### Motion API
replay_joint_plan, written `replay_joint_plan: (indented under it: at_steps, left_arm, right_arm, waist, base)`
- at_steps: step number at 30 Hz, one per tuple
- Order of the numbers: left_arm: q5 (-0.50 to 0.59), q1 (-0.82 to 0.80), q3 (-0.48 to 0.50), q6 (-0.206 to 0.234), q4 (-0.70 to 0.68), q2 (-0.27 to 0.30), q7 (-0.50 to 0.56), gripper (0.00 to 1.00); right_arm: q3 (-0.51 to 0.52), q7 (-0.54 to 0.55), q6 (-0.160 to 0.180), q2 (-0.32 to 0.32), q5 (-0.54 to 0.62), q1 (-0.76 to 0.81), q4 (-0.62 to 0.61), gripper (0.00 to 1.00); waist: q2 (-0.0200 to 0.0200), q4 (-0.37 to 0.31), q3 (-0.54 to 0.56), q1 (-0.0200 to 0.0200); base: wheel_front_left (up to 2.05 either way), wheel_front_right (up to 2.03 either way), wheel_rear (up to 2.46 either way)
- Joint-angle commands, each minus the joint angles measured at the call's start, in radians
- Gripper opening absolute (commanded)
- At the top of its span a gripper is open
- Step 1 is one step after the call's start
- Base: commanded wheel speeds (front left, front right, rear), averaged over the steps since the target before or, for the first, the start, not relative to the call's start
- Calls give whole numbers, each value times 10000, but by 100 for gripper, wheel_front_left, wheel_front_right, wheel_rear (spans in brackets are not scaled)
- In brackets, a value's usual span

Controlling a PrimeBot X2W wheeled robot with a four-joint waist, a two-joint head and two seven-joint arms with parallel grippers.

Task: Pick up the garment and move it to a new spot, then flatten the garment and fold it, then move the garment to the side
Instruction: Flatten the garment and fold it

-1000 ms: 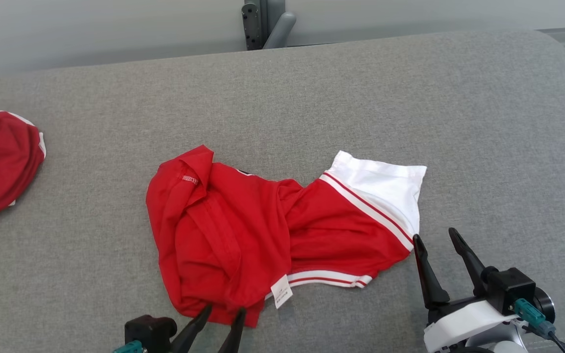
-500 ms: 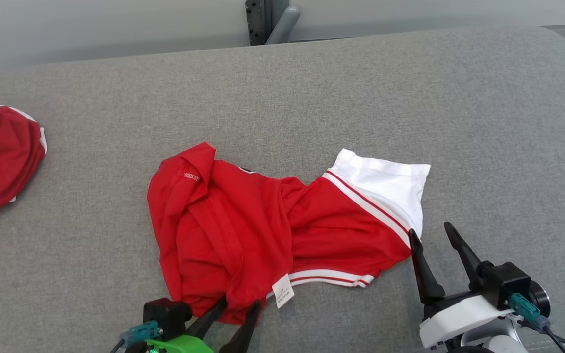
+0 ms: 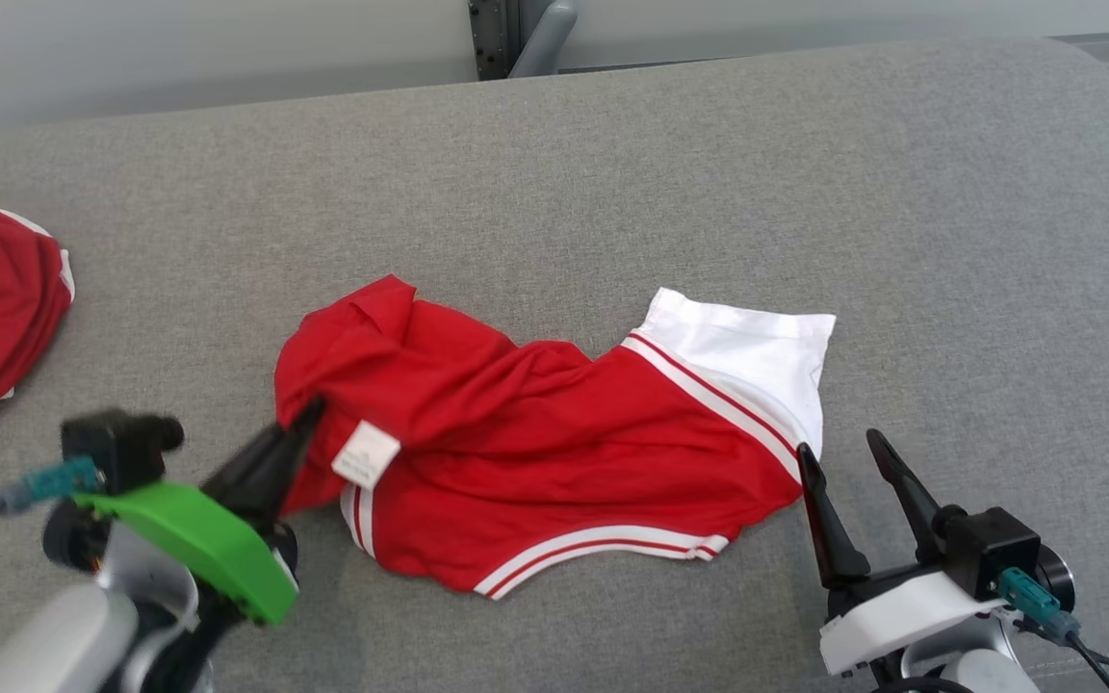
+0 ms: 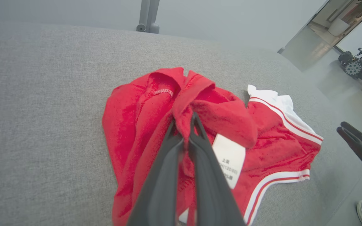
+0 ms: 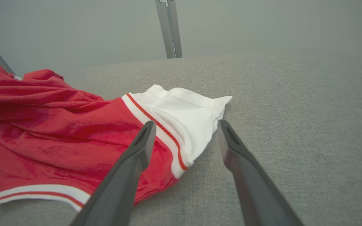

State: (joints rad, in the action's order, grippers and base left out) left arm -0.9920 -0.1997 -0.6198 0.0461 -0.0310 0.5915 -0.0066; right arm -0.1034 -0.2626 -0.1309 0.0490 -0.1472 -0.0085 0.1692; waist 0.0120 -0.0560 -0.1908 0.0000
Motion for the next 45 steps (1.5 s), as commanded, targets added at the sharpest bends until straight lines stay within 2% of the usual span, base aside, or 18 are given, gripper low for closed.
replay_joint_plan:
  at_steps: [1, 6, 8, 9, 10, 14, 18, 20, 21, 23, 27, 30, 33, 36, 44, 45]
  left_arm:
    - [-92, -926, 291, -160, -153, 338, 449, 0]
    - [-453, -3390, 618, -505, 660, 728, 2133, 0]
    - [-463, -4418, 726, -553, 1204, 736, 2683, 0]
    - [-463, -4418, 726, -553, 1204, 736, 2683, 0]
    - [-288, -5393, 806, -595, 1748, 658, 2977, 0]
    - [157, -6962, 806, -749, 2457, 485, 3100, 0]
    - [375, -7469, 847, -925, 2433, 443, 2938, 0]
    - [425, -7335, 816, -1027, 2106, 687, 2871, 0]
    - [580, -6748, 776, -982, 1597, 1127, 2777, 0]
    - [744, -5802, 718, -745, 958, 1661, 2667, 0]
    - [618, -2942, 907, 284, -193, 2729, 1963, 0]
    - [-72, -552, 1207, 893, -826, 2791, 884, 0]
    - [-493, 1472, 1073, 1122, -1112, 2349, -214, 0]
    - [-699, 2441, 745, 1020, -764, 1573, -976, 0]
    - [-758, 2219, 614, 524, 1670, -340, -2264, 0]
    - [-622, 2100, 638, 419, 1946, -516, -2359, 5]
  right_arm:
    - [-33, -34, 1, 28, -24, -238, 13, 100]
    - [-383, -34, 1, 31, -99, -742, 25, 100]
    - [-440, -34, 3, 34, -168, -942, -28, 100]
    - [-440, -34, 3, 34, -168, -942, -28, 100]
    - [-427, -34, 3, 31, -278, -1035, -42, 100]
    - [-318, -34, 3, 25, -496, -905, -58, 100]
    - [-282, -34, 3, 26, -588, -673, -32, 100]
    - [-209, -34, 3, 26, -613, -528, -19, 100]
    - [-133, -34, 3, 26, -626, -352, -19, 100]
    - [-29, -34, 3, 26, -611, -264, -14, 100]
    - [162, -34, 3, 28, -532, -143, -75, 100]
    - [199, -34, 1, 26, -387, -43, -96, 100]
    - [238, -34, 3, 28, -213, -46, -58, 100]
    - [184, -34, 3, 25, -24, -138, 4, 100]
    - [79, -32, 3, 31, 315, -331, 118, 100]
    - [67, -34, 3, 33, 341, -321, 127, 100]
  waist:
    - [-120, -42, -103, 0]
    - [-120, -418, -493, 0]
    - [-120, -682, -692, 0]
    - [-120, -682, -692, 0]
    - [-120, -916, -812, 0]
    - [-120, -1190, -925, 0]
    - [-120, -1267, -850, 0]
    - [-120, -1261, -743, 0]
    - [-120, -1211, -609, 0]
    - [-120, -1124, -487, 0]
    - [-120, -837, -324, 0]
    - [-120, -475, -279, 0]
    - [-120, -78, -314, 0]
    - [-120, 378, -358, 0]
    - [-120, 1082, -328, 0]
    - [-120, 1120, -328, 0]
  base:
    - [0, 0, 0]
    - [0, 0, 0]
    - [0, 0, 0]
    - [0, 0, 0]
    - [0, 0, 0]
    - [0, 0, 0]
    - [0, 0, 0]
    - [0, 0, 0]
    - [0, 0, 0]
    - [0, 0, 0]
    - [0, 0, 0]
    - [0, 0, 0]
    - [0, 0, 0]
    - [0, 0, 0]
    - [0, 0, 0]
    - [0, 0, 0]
